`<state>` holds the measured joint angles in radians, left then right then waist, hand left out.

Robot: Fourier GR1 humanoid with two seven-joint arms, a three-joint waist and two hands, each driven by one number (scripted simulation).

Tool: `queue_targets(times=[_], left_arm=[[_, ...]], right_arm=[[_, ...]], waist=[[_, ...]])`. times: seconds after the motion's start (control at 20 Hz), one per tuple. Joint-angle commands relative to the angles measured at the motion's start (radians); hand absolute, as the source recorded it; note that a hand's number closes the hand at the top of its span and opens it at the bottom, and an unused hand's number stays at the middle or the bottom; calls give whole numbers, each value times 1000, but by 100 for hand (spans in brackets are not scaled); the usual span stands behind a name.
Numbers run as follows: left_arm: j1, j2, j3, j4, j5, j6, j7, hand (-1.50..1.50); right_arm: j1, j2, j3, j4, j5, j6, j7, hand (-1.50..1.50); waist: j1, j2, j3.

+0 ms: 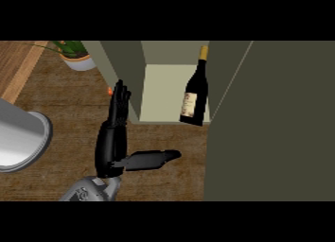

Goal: Pick up the wine, place it into the cabinet and close the cabinet

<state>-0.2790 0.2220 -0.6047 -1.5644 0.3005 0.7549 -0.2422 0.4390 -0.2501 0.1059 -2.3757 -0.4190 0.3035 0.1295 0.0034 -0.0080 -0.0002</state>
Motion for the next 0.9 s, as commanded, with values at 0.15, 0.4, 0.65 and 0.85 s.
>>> queue_targets(times=[0.15, 0.4, 0.65, 0.85], left_arm=[[288, 182, 5, -293, 18, -87, -28, -150], [306, 219, 72, -286, 131, -285, -86, -150], [394, 322, 145, -370, 209, -414, -106, 150], [474, 351, 213, -350, 250, -506, -163, 150]], right_arm=[[60, -19, -4, -144, 17, 4, 37, -150], [-33, -118, 2, -124, 11, 55, 117, 150], [-26, -202, -17, -100, 15, 165, 89, 150], [23, -200, -34, -148, -35, 163, 93, 150]], waist=[[4, 1, 0], [2, 7, -2], [3, 6, -2], [-4, 6, -1]])
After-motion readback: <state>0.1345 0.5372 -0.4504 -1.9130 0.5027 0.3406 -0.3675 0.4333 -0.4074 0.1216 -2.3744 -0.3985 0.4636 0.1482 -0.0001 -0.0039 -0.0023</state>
